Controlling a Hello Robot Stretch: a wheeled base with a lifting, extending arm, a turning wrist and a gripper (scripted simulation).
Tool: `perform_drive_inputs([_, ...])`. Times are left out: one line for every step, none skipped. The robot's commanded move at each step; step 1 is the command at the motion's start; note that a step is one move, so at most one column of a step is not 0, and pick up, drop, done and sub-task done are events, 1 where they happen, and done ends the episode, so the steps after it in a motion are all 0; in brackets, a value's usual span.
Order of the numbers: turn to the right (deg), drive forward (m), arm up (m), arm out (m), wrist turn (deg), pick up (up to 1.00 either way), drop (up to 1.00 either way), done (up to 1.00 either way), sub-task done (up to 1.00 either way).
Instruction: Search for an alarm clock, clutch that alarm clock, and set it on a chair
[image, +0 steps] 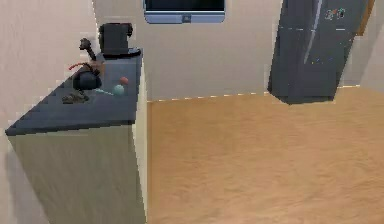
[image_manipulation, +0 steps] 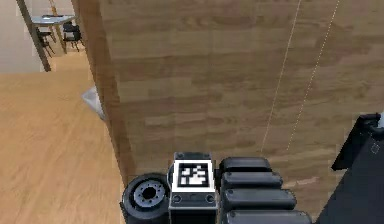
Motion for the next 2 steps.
perform_drive_inputs([0.0, 0.35, 0.0, 0.0, 0.0, 0.0, 0.0, 0.0, 0.0])
perform_drive_inputs([30.0, 0.0, 0.0, 0.0, 0.0, 0.0, 0.0, 0.0, 0.0])
